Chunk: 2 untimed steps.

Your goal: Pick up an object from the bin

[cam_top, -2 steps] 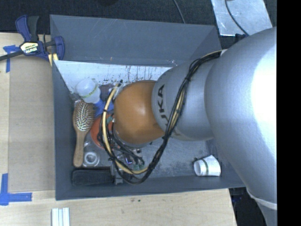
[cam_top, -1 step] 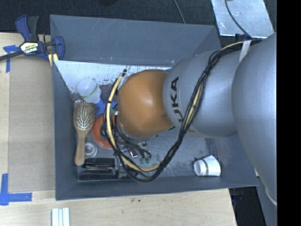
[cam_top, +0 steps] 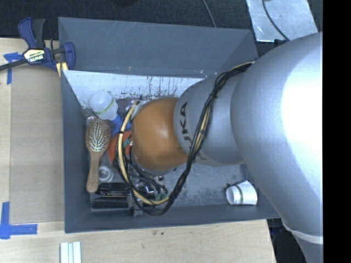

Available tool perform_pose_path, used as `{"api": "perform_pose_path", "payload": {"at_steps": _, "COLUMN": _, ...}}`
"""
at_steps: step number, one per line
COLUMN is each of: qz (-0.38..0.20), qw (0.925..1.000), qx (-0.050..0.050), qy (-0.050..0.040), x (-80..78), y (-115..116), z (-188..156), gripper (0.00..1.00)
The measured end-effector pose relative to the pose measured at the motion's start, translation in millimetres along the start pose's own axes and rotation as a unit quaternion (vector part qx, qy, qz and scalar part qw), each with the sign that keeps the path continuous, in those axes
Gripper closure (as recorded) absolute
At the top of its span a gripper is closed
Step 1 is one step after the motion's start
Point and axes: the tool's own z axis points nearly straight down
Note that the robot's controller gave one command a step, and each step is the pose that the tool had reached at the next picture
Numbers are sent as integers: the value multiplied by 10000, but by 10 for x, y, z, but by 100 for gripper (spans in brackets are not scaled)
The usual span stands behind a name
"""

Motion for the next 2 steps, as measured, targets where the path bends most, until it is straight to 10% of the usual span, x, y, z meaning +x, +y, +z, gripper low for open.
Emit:
{"api": "perform_pose_path", "payload": {"at_steps": 1, "qz": -799, "qw": 9967, "qx": 79, "qy": -69, "x": -98, "y": 370, "z": 80, "gripper": 0}}
{"api": "perform_pose_path", "payload": {"at_steps": 2, "qz": 659, "qw": 9978, "qx": 26, "qy": -76, "x": -115, "y": 441, "z": 51, "gripper": 100}}
